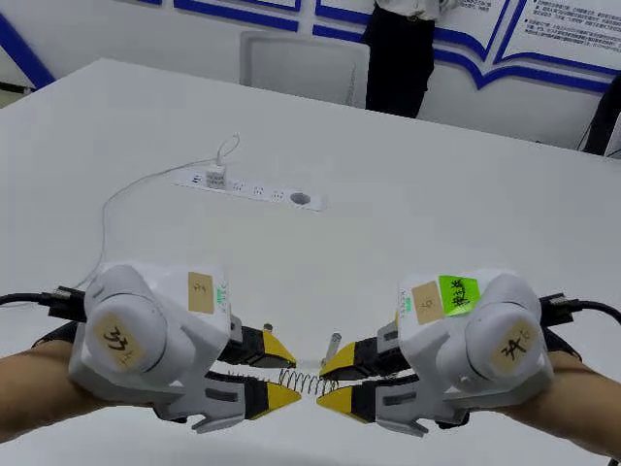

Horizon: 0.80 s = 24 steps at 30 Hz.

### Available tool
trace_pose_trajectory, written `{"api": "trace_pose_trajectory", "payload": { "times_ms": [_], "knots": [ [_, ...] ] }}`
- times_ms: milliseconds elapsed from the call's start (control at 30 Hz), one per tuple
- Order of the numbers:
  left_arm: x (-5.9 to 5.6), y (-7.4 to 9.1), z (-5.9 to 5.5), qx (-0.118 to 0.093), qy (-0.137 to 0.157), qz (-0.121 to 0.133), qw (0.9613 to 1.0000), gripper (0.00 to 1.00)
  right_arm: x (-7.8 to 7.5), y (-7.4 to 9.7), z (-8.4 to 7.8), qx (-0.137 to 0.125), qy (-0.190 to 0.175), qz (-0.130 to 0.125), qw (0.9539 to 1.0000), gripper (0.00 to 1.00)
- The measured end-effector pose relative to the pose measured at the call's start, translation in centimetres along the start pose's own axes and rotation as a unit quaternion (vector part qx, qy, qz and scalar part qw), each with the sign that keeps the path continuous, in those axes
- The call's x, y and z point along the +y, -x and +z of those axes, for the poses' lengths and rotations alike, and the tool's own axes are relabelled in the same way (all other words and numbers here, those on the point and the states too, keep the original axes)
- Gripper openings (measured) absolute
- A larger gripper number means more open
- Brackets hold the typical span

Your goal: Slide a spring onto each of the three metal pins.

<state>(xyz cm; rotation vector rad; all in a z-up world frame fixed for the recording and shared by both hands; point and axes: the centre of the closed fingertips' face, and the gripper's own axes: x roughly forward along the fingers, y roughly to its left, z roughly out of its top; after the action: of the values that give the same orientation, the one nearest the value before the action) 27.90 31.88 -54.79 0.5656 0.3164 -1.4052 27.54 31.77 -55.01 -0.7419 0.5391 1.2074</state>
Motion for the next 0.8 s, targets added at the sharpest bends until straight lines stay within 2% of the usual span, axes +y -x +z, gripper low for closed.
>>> {"api": "trace_pose_trajectory", "payload": {
  "times_ms": [267,433,567,667,700,800],
  "knots": [
    [-0.1,-0.18,0.03,0.005,-0.018,0.004,0.9998,0.11,0.11,0.32,-0.01,0.003,0.008,-0.001,1.0,0.1],
    [-0.48,-0.04,0.25,-0.001,-0.046,0.005,0.9989,0.1,0.28,0.44,-0.01,-0.001,0.008,0.005,1.0,0.1],
    [-0.55,0.05,0.41,-0.006,-0.041,0.0,0.9992,0.1,0.46,0.62,0.1,-0.004,0.016,0.008,0.9998,0.1],
    [-0.44,0.05,0.49,-0.009,-0.037,0.002,0.9993,0.1,0.31,0.68,0.14,-0.007,0.015,0.004,0.9999,0.11],
    [-0.38,0.03,0.53,-0.01,-0.037,0.003,0.9993,0.1,0.1,0.71,0.2,-0.008,0.024,-0.005,0.9997,0.11],
    [-0.42,0.03,0.58,-0.011,-0.036,0.0,0.9993,0.1,0.18,0.66,0.13,-0.007,0.025,-0.005,0.9997,0.11]
  ]
}}
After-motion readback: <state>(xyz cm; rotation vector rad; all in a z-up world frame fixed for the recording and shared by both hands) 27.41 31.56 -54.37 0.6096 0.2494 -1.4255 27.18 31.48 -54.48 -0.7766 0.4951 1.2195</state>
